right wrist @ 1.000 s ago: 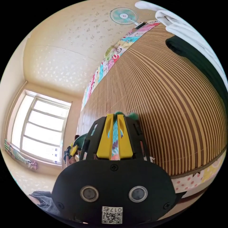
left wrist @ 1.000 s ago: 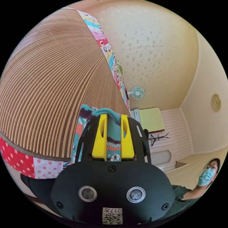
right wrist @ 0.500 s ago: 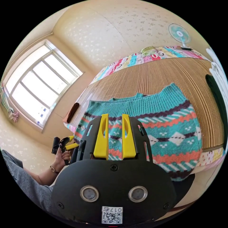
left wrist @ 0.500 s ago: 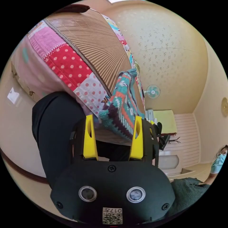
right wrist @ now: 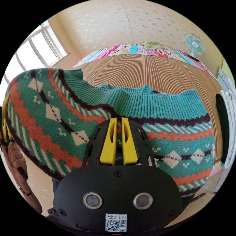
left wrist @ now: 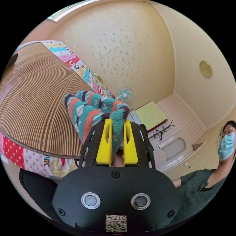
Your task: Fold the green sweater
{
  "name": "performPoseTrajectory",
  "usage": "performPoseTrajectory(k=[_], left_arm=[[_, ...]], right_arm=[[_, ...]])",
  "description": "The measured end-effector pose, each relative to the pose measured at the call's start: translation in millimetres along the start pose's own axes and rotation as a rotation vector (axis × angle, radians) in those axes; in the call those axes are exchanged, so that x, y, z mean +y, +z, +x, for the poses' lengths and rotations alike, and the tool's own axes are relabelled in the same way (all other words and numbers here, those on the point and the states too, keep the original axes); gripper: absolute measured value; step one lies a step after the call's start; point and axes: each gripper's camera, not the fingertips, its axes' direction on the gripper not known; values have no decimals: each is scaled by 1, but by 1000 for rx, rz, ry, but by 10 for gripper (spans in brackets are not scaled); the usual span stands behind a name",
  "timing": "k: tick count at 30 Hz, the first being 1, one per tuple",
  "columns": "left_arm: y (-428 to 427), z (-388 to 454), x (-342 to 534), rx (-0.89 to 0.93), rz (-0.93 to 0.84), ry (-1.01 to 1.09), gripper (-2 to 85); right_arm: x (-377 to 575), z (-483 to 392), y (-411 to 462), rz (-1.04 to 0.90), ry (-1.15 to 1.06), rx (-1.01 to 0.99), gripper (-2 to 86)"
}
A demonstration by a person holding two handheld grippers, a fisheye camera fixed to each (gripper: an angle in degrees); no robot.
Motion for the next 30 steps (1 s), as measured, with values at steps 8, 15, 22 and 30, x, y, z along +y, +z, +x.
performPoseTrajectory(k=[8,15,22,30], left_arm=[[277,170,102,119,-370,367,82],[353,173,206,274,-666,396,81],[218,97,136,-132,-244,156,166],[320,-40,154,-161,-667,-192,231]], right_arm=[[136,165,-149,276,358,-128,13],[268,259,-188,219,606,-219,59],[250,259,-216,389,481,-304,139],[173,231,-167,277,423,-285,200]])
